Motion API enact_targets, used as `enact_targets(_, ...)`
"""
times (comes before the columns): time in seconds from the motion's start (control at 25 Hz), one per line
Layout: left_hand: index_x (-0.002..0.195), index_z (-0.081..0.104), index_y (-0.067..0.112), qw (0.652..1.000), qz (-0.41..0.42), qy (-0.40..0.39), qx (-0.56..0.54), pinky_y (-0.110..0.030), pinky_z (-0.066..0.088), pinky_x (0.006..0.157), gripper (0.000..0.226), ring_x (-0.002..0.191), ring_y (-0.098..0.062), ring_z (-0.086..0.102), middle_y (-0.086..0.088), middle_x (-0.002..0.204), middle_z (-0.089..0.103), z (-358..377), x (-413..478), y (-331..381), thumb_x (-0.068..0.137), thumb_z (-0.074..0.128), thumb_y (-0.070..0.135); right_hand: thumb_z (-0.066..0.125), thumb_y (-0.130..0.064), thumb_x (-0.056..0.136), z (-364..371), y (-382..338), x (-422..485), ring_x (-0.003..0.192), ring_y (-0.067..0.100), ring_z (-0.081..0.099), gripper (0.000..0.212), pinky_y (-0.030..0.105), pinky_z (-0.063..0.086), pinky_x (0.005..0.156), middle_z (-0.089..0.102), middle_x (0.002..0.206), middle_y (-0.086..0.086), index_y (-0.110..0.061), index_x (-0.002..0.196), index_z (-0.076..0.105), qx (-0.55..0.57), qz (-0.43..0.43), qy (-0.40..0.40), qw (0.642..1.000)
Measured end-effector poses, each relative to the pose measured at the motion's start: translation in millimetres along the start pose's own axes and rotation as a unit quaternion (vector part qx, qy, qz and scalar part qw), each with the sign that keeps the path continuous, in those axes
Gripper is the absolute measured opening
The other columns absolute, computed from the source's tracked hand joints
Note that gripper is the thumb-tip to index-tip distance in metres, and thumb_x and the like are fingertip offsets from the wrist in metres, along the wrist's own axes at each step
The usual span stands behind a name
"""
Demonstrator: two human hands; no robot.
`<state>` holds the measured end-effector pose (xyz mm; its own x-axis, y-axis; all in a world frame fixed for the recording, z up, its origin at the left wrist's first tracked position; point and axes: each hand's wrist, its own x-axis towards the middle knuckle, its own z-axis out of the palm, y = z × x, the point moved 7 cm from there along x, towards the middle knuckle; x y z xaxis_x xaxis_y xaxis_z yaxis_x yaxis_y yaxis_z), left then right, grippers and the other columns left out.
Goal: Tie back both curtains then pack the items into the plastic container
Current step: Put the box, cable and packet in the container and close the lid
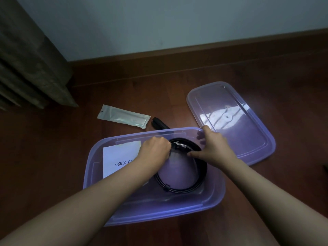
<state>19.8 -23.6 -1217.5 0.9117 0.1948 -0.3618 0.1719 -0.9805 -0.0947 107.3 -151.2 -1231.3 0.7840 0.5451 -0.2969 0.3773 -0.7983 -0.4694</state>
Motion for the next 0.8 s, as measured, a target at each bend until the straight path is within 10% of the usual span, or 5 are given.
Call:
enact_targets(0.36, 0.107, 0.057, 0.006, 1.000, 0.007, -0.006, -0.005, -0.037, 0.043, 0.070, 0.040, 0.105, -0.033, 0.059, -0.011, 0.109, 0.063, -2.6, -3.5, 0.3, 0.095, 0.045, 0.042, 0.077, -0.027, 0.068, 1.0, 1.2, 2.9, 0.099, 0.025, 0.063, 0.049, 0.038, 0.050, 0.084, 0.065, 0.112, 0.001, -0.011, 0.104, 0.049, -0.001, -0.017, 0.029, 0.999)
enact_targets(0.56, 0.082, 0.062, 0.009, 0.950, 0.014, 0.247, -0.191, -0.036, 0.049, 0.060, 0.041, 0.072, -0.033, 0.063, -0.013, 0.078, 0.066, -54.4, 10.4, -38.7, 0.090, 0.047, 0.046, 0.077, -0.026, 0.067, 1.4, 2.4, 2.6, 0.097, 0.024, 0.064, 0.047, 0.039, 0.050, 0.084, 0.065, 0.109, 0.000, -0.012, 0.102, 0.049, 0.019, -0.020, 0.036, 0.999)
enact_targets(0.64, 0.106, 0.065, 0.013, 0.956, 0.015, 0.173, -0.238, -0.037, 0.049, 0.081, 0.021, 0.094, -0.030, 0.063, -0.010, 0.106, 0.067, -40.6, 42.9, -61.4, 0.090, 0.056, 0.023, 0.077, -0.025, 0.066, 3.0, 3.3, 2.2, 0.096, 0.023, 0.064, 0.048, 0.039, 0.051, 0.084, 0.064, 0.109, -0.001, -0.012, 0.103, 0.049, 0.023, -0.019, 0.032, 0.999)
enact_targets(0.8, 0.128, 0.055, 0.029, 0.989, 0.113, -0.019, -0.098, -0.037, 0.040, 0.100, 0.053, 0.126, -0.024, 0.045, 0.000, 0.140, 0.049, -11.6, 90.5, -62.2, 0.082, 0.063, 0.005, 0.078, -0.027, 0.066, 3.0, 3.4, 3.4, 0.097, 0.023, 0.063, 0.049, 0.039, 0.050, 0.084, 0.064, 0.109, -0.001, -0.013, 0.103, 0.049, 0.022, -0.018, 0.033, 0.999)
